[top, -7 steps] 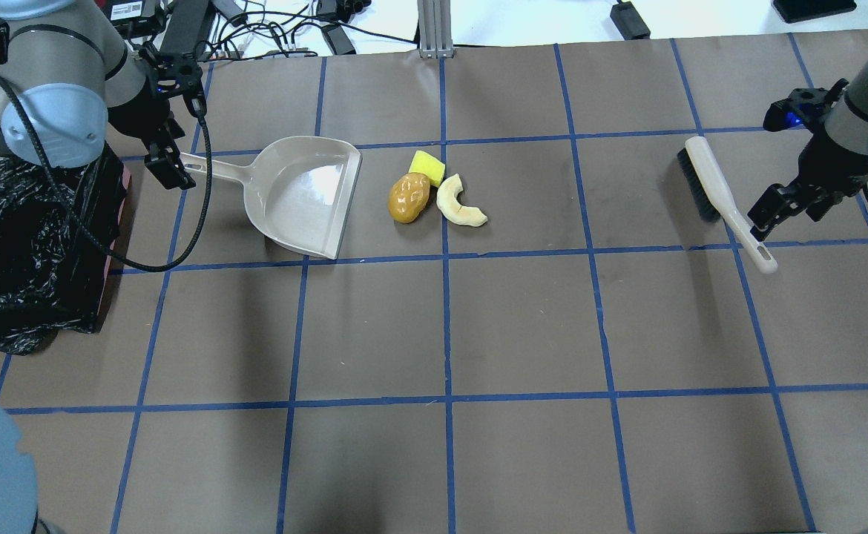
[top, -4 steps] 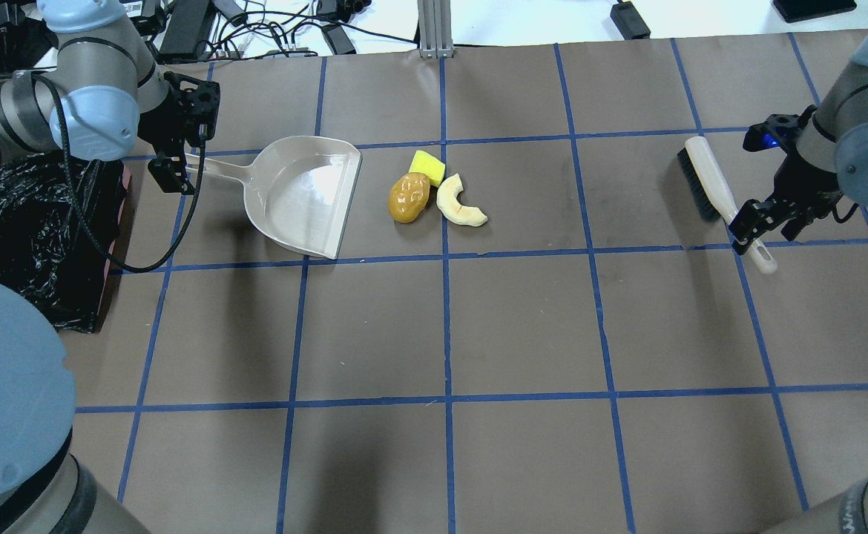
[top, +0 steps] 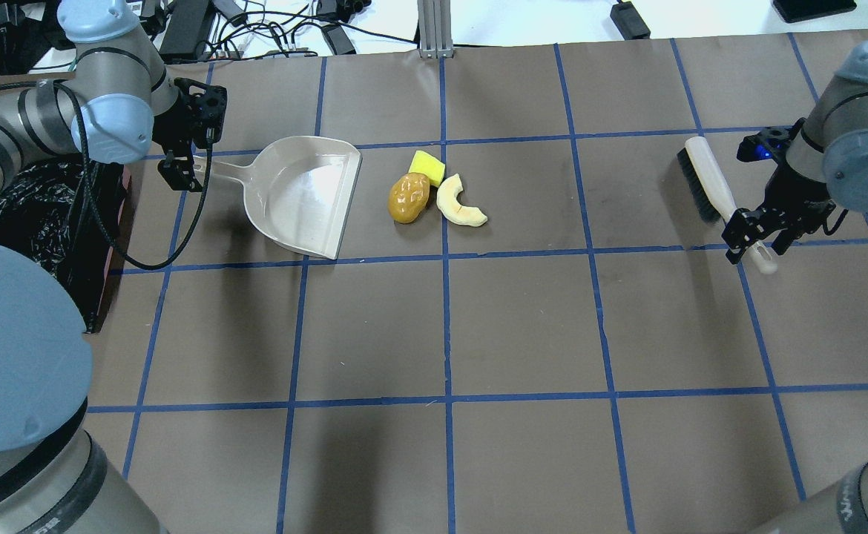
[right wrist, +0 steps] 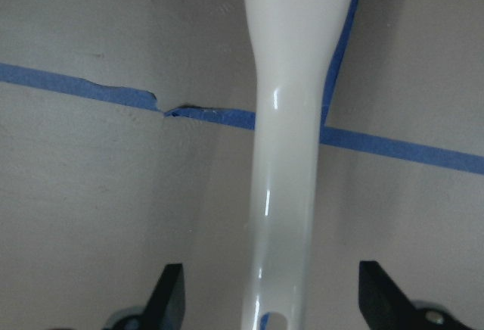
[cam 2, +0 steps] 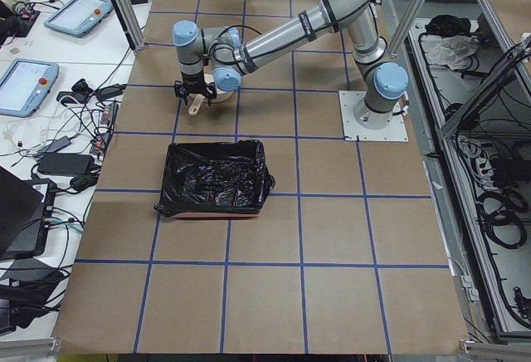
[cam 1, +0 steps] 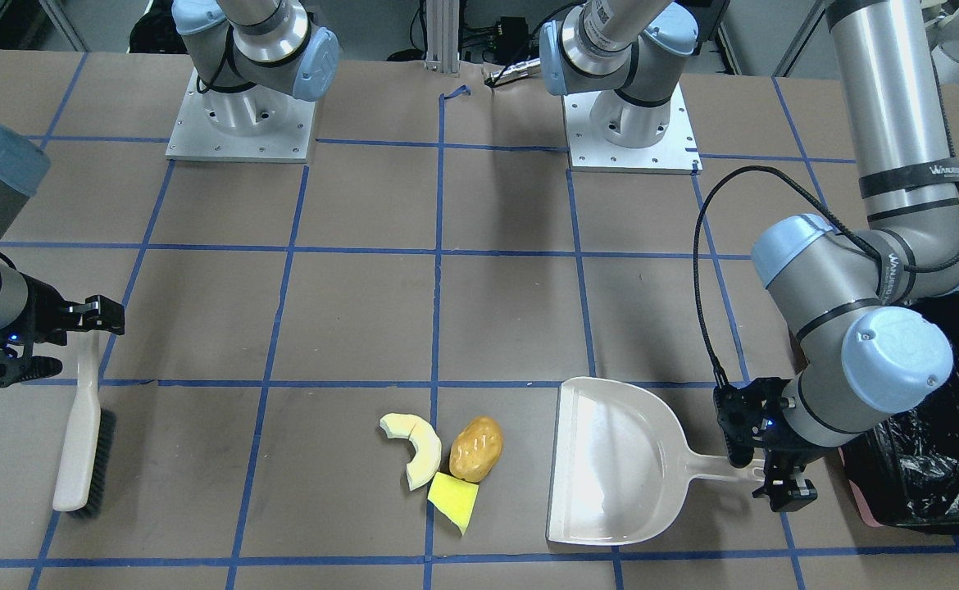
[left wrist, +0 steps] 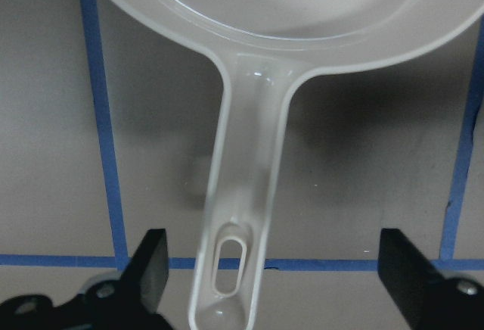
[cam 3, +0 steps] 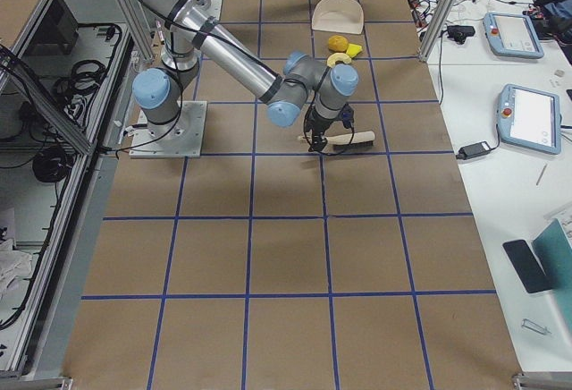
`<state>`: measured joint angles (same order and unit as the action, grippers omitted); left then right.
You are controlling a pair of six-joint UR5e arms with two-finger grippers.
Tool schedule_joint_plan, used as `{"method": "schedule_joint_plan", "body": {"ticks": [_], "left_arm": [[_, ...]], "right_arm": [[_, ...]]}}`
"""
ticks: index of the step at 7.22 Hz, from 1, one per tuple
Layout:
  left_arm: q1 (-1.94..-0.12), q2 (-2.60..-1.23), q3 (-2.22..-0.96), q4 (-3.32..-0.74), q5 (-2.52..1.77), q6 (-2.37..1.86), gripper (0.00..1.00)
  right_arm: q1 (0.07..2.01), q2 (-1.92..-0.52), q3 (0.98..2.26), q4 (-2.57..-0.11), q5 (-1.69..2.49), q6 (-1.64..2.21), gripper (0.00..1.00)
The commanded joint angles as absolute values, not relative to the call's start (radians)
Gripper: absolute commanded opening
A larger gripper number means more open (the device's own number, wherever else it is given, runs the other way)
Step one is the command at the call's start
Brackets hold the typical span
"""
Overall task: Sweep and dump trash into bin
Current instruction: 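Close the left gripper on the dustpan handle and the right on the brush handle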
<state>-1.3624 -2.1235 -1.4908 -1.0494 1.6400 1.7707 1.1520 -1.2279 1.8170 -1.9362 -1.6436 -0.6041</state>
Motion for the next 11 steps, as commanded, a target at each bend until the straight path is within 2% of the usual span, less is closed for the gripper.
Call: {"method": "schedule_joint_plan", "body": {"ticks": [1,2,3,4,5,7,9,11], "left_arm": [[-1.358,-2.14,-1.485,-1.048,1.637,1.77,0.84],[-1.356,-2.138,-1.485,-1.046,1.638,1.77,0.73],[-1.356,-2.138,-1.485,-1.046,1.64,1.77,0.52],[-1.356,-2.138,-1.486,-1.048,1.64,1.77,0.42],[-1.356,-2.14,-1.486,-1.048,1.638,1.77,0.32],[-1.358,-2.138,-1.486,-1.048,1.634,1.769,0.1],[-1.358,-2.138,-1.483,-1.046,1.638,1.773,0.06],[-1.365,-2.134,-1.454,-1.06,1.644,1.763,0.06]], "right_arm": [[1.152,-1.227,1.816,-1.94,-1.643,-0.601,0.74],[1.152,-1.227,1.812,-1.94,-1.643,-0.598,0.74],[1.154,-1.227,1.81,-1.944,-1.637,-0.598,0.74],[1.154,-1.227,1.809,-1.947,-1.629,-0.598,0.74],[1.154,-1.224,1.809,-1.947,-1.625,-0.598,0.67],[1.154,-1.218,1.809,-1.947,-1.626,-0.6,0.58],[1.154,-1.219,1.807,-1.948,-1.624,-0.598,0.48],[1.155,-1.22,1.804,-1.947,-1.624,-0.598,0.48]]}}
